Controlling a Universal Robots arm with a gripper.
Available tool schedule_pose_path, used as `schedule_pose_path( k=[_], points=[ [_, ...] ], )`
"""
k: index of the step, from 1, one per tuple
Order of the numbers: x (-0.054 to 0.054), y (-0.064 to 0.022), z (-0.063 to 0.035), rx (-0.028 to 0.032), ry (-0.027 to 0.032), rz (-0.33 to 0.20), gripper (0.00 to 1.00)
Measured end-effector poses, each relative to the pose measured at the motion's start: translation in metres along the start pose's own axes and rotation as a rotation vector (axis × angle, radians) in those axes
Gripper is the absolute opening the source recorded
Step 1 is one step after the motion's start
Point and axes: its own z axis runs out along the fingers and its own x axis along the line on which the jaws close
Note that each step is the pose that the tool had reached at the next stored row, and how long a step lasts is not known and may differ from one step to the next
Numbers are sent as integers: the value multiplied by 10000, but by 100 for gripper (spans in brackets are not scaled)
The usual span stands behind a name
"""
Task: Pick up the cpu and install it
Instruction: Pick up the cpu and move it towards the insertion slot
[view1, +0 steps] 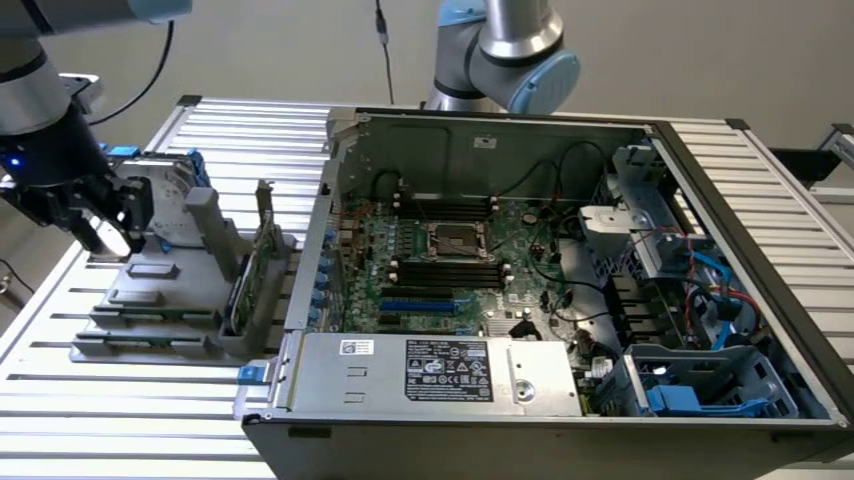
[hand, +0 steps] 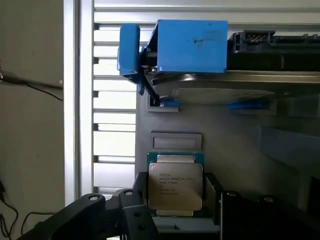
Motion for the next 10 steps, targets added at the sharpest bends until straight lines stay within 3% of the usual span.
schedule_pose_path(
  k=[10],
  points=[
    [-29, 60, -452, 0, 0, -4, 55]
  ],
)
